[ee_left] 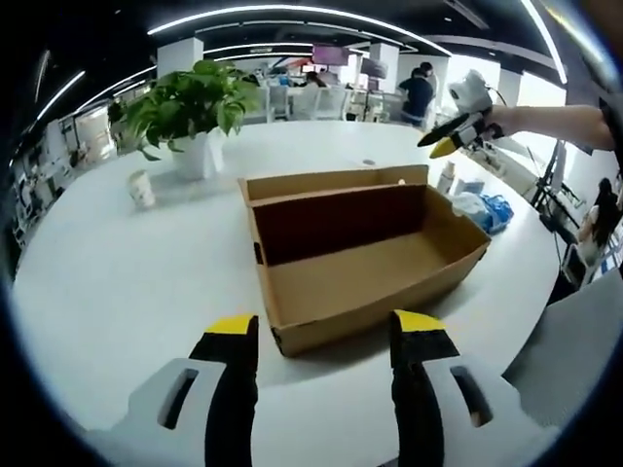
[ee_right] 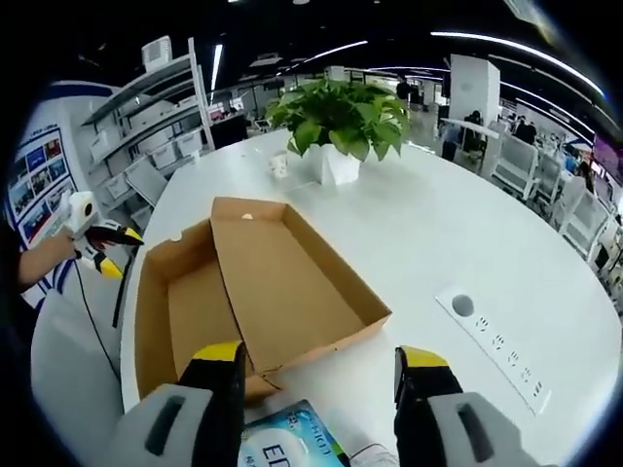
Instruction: Operate the shoe box by opening the lid, removing the specified soft item, and placing it in the target area until the item is outside and the box remains undamaged.
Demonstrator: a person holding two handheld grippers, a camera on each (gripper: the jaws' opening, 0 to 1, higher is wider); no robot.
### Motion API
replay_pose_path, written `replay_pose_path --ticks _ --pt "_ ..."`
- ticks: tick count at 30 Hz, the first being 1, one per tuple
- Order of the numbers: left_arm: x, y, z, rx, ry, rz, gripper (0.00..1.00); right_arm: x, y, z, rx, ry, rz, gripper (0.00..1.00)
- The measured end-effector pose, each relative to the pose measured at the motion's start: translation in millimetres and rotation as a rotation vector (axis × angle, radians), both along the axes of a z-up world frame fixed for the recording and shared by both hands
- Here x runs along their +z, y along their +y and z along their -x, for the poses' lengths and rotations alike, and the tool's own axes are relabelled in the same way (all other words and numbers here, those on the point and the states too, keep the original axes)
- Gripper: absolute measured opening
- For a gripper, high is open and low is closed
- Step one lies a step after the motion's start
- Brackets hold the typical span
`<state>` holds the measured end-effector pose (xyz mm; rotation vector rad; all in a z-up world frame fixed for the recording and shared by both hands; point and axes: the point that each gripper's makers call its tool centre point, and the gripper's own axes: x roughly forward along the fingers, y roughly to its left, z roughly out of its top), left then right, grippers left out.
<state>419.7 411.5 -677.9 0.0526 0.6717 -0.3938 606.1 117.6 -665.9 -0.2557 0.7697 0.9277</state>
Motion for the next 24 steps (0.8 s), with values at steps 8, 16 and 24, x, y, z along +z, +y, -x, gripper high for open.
replay_pose_path --ticks 8,16,24 --pt "-2.0 7.7 -6.8 0.046 0.011 0.006 0.41 -0.7 6.5 -5.7 -0.053 -0.035 -0.028 0.57" --pt "-8.2 16.6 -11.3 0.102 0.032 0.012 0.32 0.2 12.9 -11.2 -0.150 -0.014 -0.088 0.55" --pt "-17.6 21.2 -15.8 0.137 0.052 0.027 0.28 -1.5 21.3 -17.6 -0.256 0.020 -0.129 0.53"
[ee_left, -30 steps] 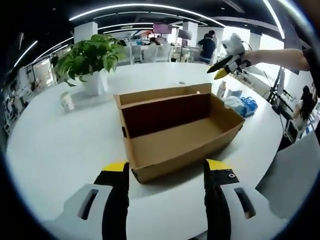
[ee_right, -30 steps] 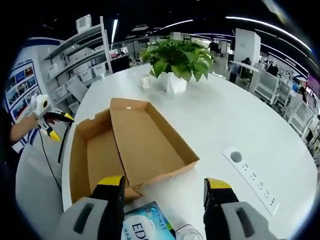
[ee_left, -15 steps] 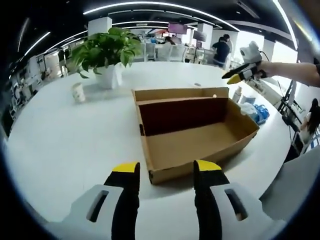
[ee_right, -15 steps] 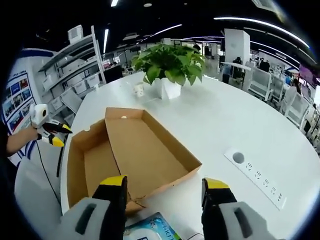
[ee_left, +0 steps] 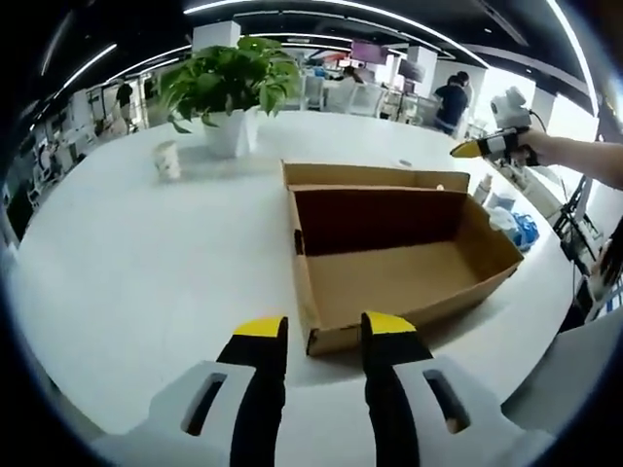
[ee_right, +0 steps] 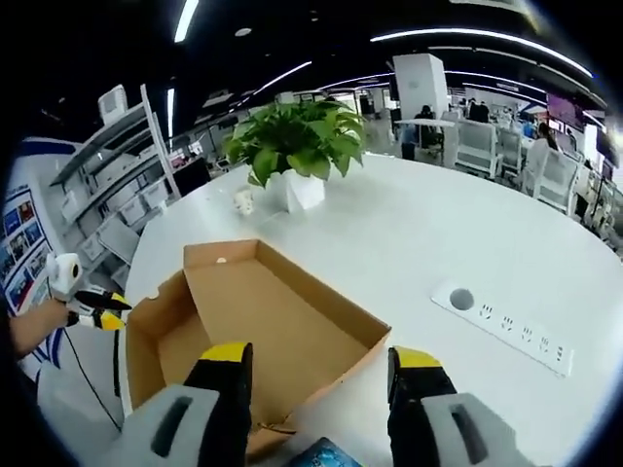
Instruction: Operate the shoe box by opening the lid, removing the specified soft item, and placing it in the target area until the item is outside and the box remains undamaged.
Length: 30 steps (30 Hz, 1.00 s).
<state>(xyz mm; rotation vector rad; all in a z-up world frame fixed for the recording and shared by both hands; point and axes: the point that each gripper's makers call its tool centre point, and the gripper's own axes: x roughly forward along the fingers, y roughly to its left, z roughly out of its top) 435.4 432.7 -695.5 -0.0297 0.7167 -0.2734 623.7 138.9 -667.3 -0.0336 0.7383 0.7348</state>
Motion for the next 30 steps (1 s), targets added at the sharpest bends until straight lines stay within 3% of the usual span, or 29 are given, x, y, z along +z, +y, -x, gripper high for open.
replay_pose_path --ticks 15,18,25,30 --pt "-9.4 7.8 -10.5 0.093 0.023 0.038 0.13 -15.9 -4.1 -16.0 -0.171 0.080 -0.020 0.40" --pt "-11.1 7.8 -11.7 0.108 0.027 0.047 0.12 -18.7 -3.5 -19.5 -0.246 0.132 -0.082 0.34" --pt "-15.4 11.0 -13.1 0.171 0.036 0.120 0.08 -26.9 -1.6 -22.7 -0.280 0.152 -0.090 0.32" --pt "-16.7 10.0 -13.5 0.185 0.032 0.134 0.05 -30.3 -1.7 -22.6 -0.285 0.152 -0.075 0.32"
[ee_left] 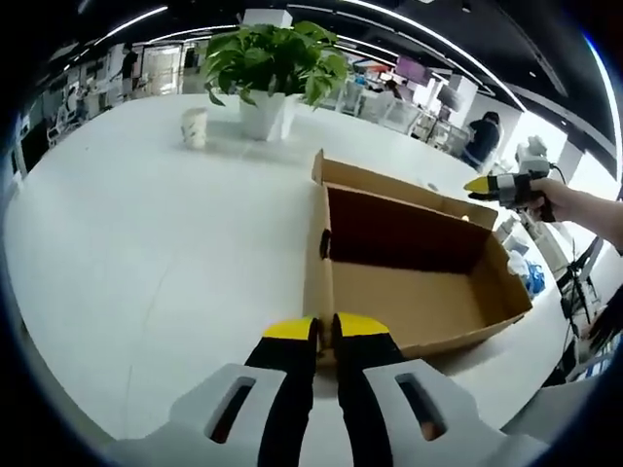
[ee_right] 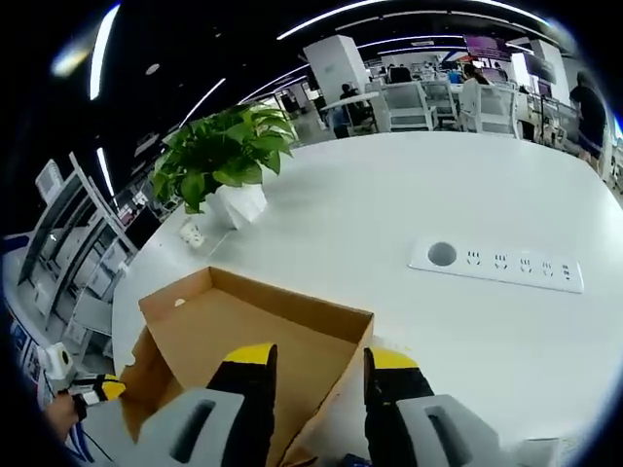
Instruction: Operate the shoe box by opening the lid, removing the specified soft item, and placing it in the target area until the item is outside and the box remains undamaged.
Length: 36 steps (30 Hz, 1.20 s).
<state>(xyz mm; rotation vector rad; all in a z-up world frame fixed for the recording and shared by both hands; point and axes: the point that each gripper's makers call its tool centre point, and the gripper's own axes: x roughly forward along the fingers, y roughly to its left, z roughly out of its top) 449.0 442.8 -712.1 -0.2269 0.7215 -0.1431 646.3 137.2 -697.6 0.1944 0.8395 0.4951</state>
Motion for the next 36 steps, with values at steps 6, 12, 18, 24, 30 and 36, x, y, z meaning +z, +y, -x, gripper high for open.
replay_pose_path --ticks 6,12,18,24,30,36 --pt "-0.7 -0.3 1.0 0.029 0.014 0.029 0.05 -5.8 -0.6 -0.5 -0.004 0.004 0.026 0.30" --pt "-1.4 -0.8 1.1 0.034 0.016 0.023 0.05 -12.4 -0.1 -2.2 -0.009 0.013 0.050 0.28" --pt "-0.9 -1.4 0.7 0.034 0.019 0.023 0.05 -18.6 -2.5 -4.4 -0.021 0.026 0.091 0.21" --pt "-1.2 -1.3 -0.6 0.036 0.018 0.026 0.04 -24.3 -2.5 -3.3 -0.017 0.050 0.116 0.13" --pt "-1.0 -2.0 -0.9 0.037 0.017 0.029 0.04 -27.4 -5.4 -1.2 0.012 0.045 0.162 0.08" --pt "-0.7 -2.8 -0.6 0.035 0.021 0.029 0.04 -25.2 -7.9 -2.8 0.022 0.028 0.183 0.05"
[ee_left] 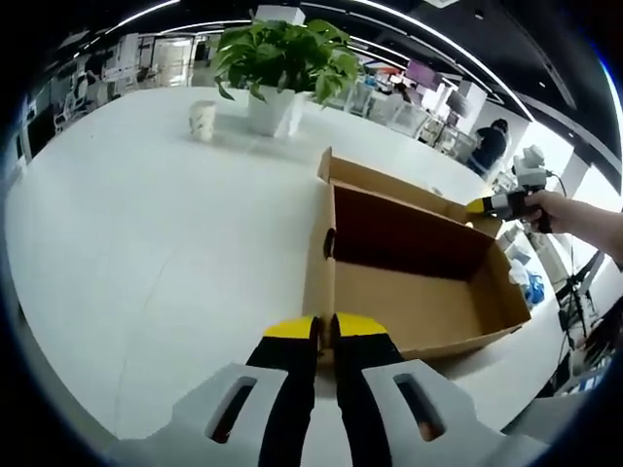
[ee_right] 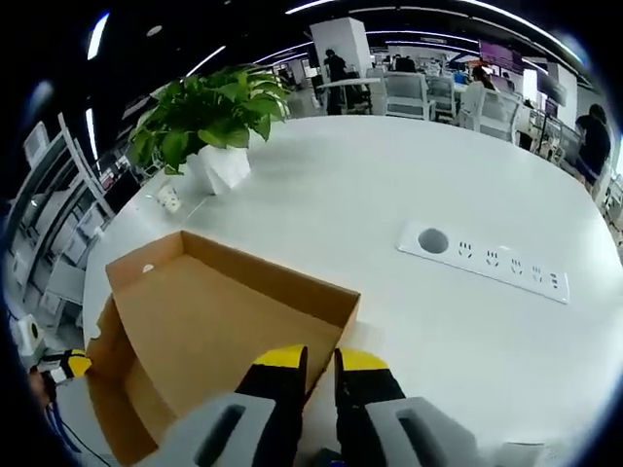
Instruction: Operate the shoe box by opening the lid, removing the specified soft item, and placing it in the target area until the item is outside and the box remains undamaged.
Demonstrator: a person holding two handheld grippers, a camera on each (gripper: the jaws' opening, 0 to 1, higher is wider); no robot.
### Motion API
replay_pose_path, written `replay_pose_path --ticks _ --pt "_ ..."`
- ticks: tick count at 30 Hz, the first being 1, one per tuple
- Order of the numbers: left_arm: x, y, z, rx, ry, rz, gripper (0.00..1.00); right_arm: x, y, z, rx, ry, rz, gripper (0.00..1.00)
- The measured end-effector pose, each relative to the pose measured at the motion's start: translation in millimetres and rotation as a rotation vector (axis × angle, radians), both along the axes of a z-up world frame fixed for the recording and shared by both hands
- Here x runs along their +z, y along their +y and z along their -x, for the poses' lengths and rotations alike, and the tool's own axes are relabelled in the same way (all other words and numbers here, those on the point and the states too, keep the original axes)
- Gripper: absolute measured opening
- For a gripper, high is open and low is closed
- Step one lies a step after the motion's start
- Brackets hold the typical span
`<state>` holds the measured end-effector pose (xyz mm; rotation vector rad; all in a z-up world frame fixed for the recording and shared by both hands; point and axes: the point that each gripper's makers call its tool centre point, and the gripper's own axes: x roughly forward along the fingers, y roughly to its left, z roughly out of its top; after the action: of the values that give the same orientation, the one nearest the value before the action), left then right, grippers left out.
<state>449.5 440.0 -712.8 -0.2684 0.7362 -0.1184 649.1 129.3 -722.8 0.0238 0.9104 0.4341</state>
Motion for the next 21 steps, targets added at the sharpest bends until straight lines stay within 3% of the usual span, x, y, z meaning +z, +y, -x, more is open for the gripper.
replay_pose_path --ticks 21 --pt "-1.1 1.6 -0.4 -0.007 0.006 0.000 0.04 9.9 -2.8 4.0 -0.008 -0.018 -0.003 0.02"
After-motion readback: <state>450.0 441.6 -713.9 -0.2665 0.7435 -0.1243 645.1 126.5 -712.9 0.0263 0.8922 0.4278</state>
